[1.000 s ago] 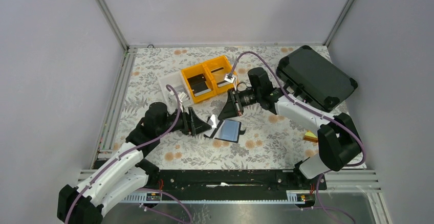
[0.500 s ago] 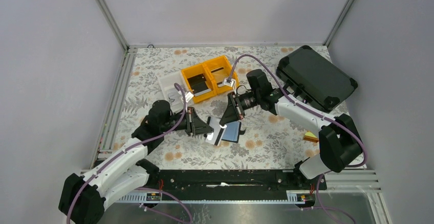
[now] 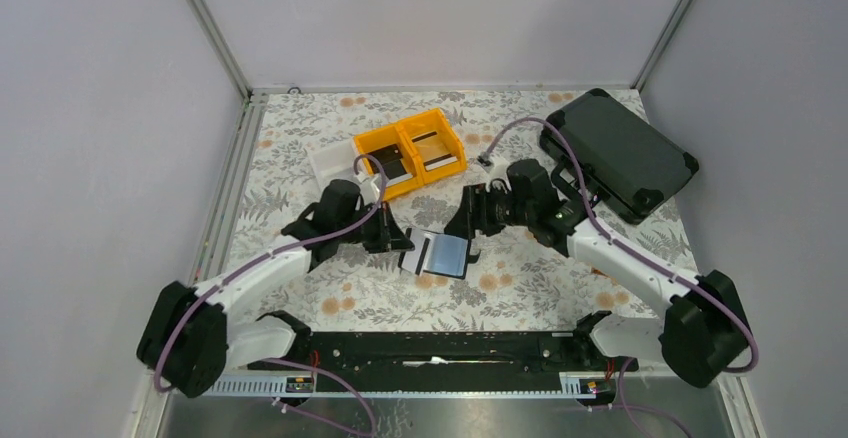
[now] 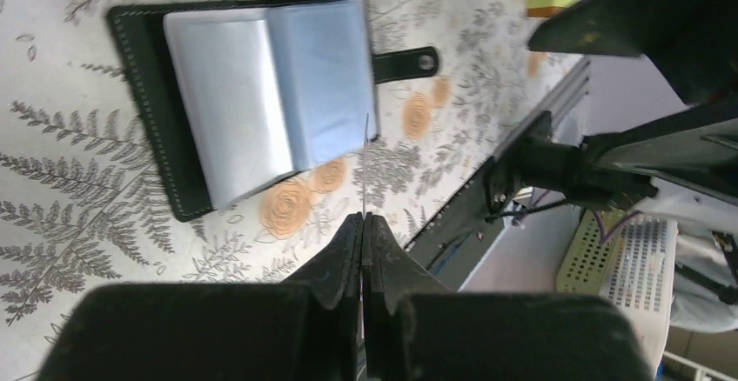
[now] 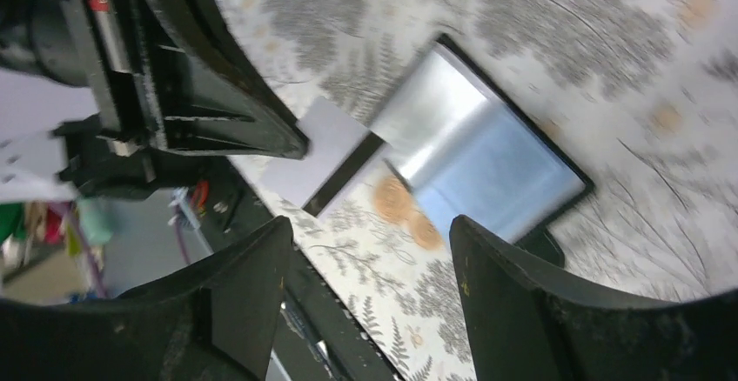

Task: Put the credit cards into the card holder
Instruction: Insert the credit card into the card holder.

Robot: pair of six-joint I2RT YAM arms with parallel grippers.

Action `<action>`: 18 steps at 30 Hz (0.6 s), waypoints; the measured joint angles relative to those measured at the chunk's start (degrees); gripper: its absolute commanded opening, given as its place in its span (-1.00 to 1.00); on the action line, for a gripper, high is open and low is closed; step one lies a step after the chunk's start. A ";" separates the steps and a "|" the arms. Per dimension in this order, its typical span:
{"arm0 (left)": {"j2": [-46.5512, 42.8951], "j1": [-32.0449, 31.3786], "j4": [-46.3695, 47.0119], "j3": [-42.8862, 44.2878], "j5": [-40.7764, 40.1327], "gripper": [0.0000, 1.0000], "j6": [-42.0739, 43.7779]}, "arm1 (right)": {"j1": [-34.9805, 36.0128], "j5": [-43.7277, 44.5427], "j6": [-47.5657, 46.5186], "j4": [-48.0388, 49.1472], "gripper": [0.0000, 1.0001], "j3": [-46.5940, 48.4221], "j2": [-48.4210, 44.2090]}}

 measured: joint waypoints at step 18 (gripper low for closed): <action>13.29 0.00 21.99 -6.86 -6.43 -1.00 -5.86 | 2.40 23.39 12.48 -1.77 0.06 -10.25 4.68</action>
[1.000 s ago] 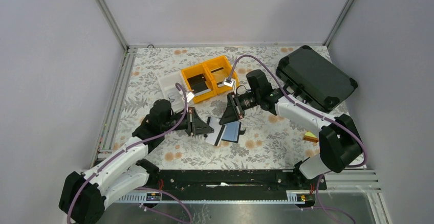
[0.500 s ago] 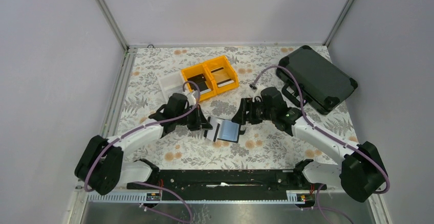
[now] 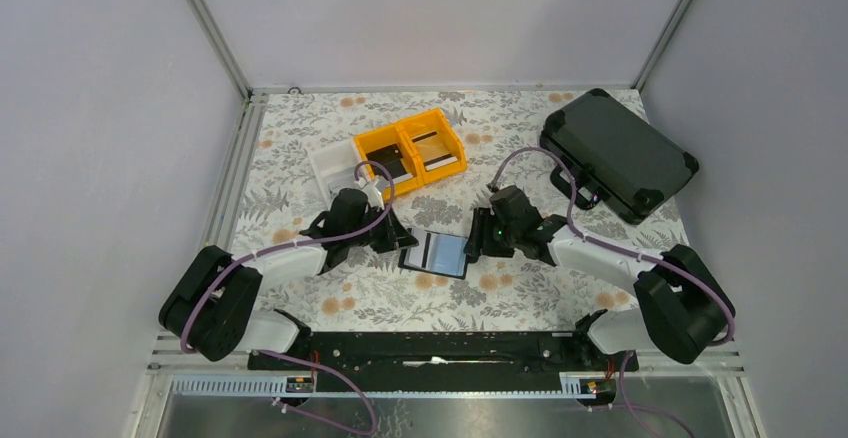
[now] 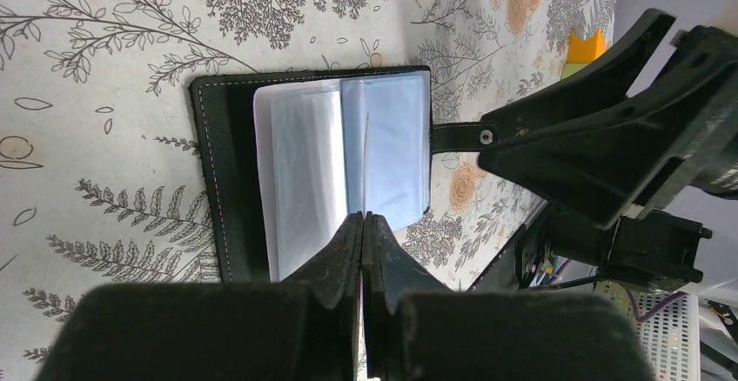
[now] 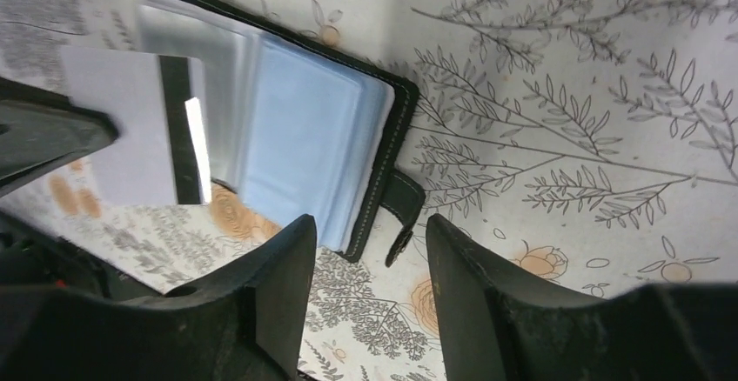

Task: Put the credit cards into the card holder
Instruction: Insert the credit card into the card holder.

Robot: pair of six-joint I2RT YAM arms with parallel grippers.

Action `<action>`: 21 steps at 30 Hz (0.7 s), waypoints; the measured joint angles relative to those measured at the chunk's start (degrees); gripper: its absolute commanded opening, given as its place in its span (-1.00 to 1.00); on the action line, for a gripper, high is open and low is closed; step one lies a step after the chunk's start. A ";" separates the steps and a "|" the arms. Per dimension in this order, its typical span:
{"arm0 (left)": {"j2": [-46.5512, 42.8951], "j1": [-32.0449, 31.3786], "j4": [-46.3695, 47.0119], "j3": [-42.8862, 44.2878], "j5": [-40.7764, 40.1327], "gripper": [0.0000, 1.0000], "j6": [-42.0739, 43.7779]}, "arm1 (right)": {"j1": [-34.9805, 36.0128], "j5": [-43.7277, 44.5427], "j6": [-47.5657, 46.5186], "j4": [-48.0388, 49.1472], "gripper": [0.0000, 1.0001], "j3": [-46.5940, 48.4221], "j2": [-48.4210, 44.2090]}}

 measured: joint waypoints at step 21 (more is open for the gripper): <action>0.98 0.00 11.78 -6.10 -1.31 -1.00 -5.27 | 4.20 14.10 -5.60 -0.81 -1.00 7.13 12.11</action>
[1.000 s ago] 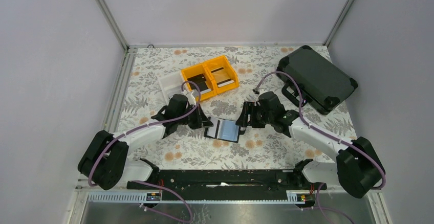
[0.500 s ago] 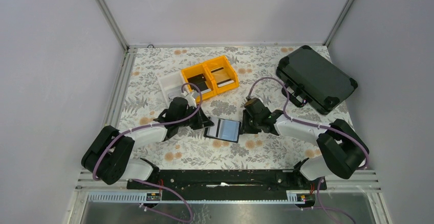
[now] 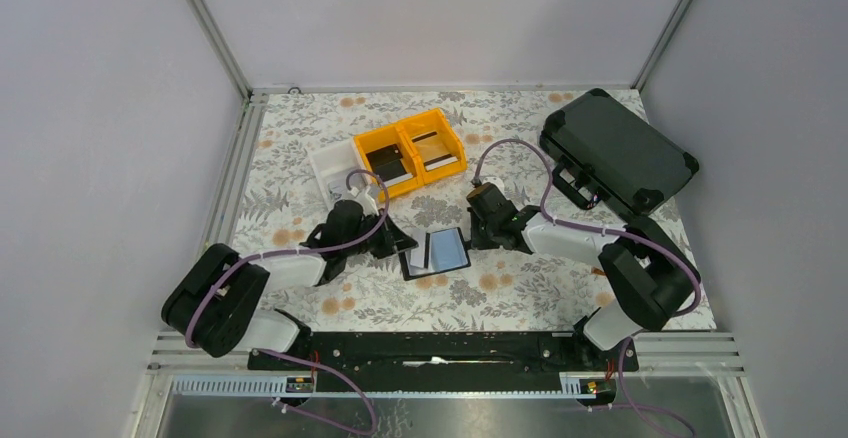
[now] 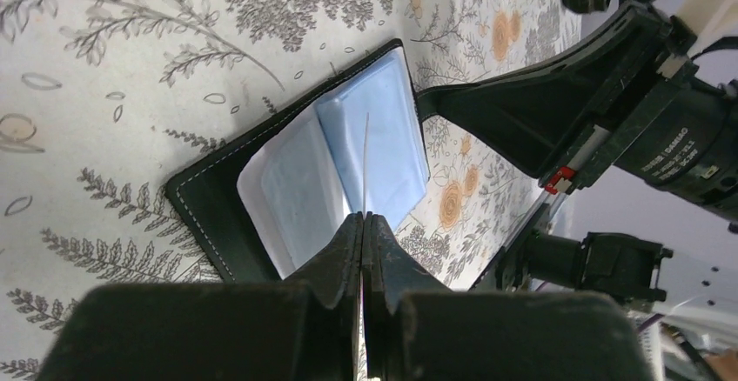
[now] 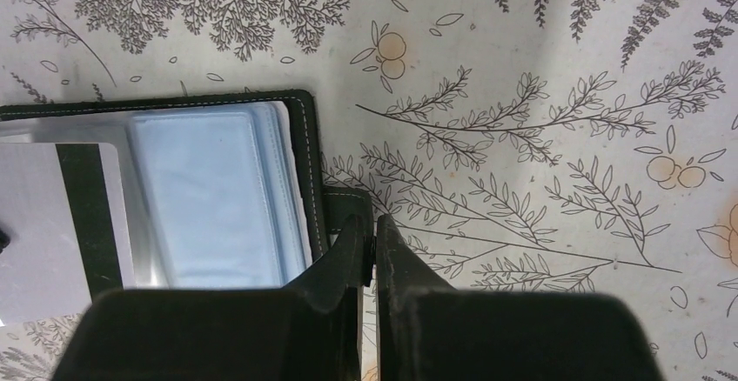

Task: Put the credit cards into the card holder
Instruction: Insert the credit card into the card holder.

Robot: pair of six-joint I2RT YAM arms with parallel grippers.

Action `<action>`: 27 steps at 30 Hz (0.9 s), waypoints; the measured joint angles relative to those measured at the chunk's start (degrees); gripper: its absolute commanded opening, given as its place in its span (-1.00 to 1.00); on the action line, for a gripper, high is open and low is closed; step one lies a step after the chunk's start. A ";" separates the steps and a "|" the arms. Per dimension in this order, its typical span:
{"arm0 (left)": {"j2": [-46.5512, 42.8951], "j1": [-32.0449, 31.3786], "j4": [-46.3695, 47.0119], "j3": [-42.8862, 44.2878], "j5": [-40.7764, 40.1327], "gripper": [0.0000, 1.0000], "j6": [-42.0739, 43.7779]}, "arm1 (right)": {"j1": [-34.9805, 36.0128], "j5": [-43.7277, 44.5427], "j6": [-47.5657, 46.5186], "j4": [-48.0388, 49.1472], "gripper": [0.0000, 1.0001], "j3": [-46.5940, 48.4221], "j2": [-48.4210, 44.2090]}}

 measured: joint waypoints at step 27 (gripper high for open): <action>1.53 -5.20 22.58 -11.98 -14.43 -1.00 -22.58 | -0.20 0.37 -0.46 0.26 -1.00 0.07 1.07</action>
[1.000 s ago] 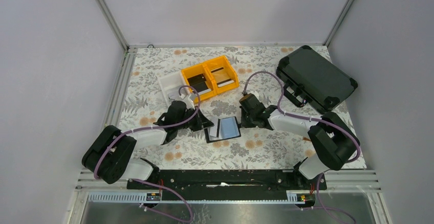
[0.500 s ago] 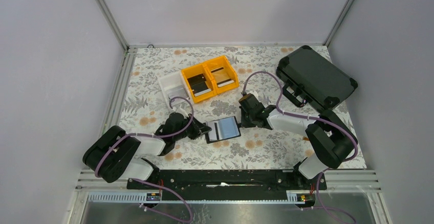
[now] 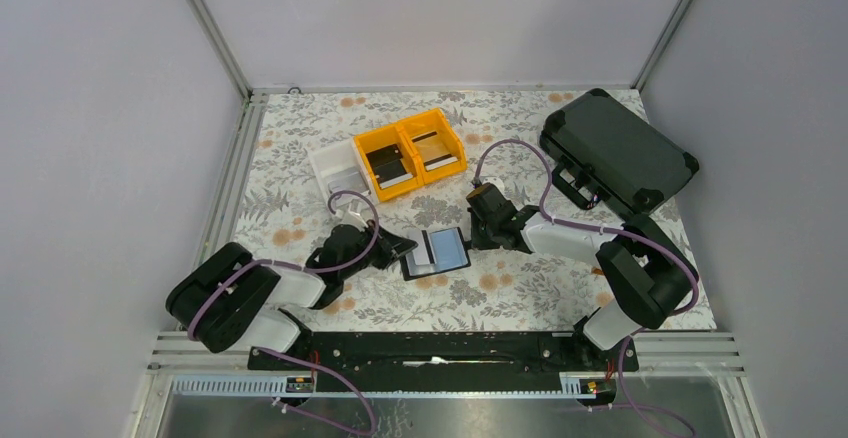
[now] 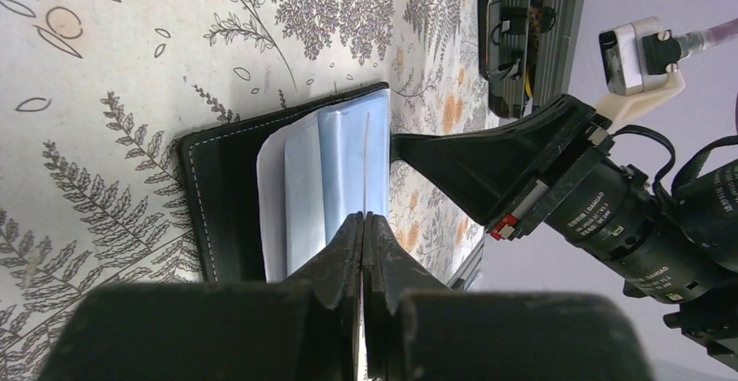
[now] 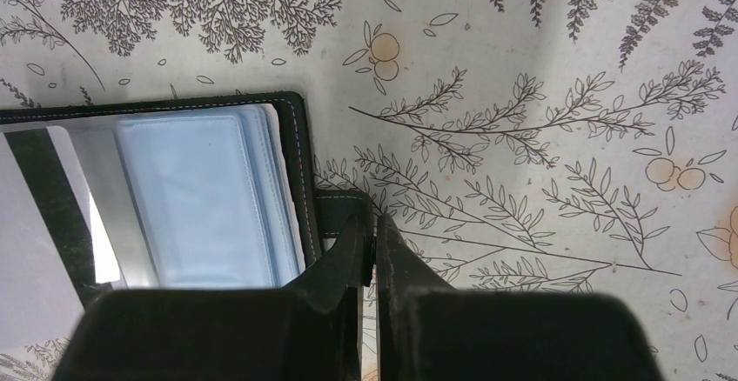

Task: Put the credit cards into the card holder
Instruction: Insert the credit card into the card holder.

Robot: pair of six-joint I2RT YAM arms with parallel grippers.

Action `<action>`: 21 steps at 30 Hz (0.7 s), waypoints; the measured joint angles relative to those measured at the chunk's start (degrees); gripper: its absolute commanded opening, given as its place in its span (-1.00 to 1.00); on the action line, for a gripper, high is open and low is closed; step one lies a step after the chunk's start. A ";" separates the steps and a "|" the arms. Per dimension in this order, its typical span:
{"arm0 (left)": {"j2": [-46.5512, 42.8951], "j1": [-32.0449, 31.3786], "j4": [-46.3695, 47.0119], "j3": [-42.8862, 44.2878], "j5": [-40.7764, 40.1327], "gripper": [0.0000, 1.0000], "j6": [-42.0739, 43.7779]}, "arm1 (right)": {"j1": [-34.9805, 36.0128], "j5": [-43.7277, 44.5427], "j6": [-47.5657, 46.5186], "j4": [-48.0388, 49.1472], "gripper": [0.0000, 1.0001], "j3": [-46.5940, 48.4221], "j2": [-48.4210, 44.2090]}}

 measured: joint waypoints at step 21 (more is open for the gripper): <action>5.64 -2.10 3.54 0.00 -2.64 -1.00 -0.66 | 0.00 0.02 0.11 0.24 -1.00 0.02 0.66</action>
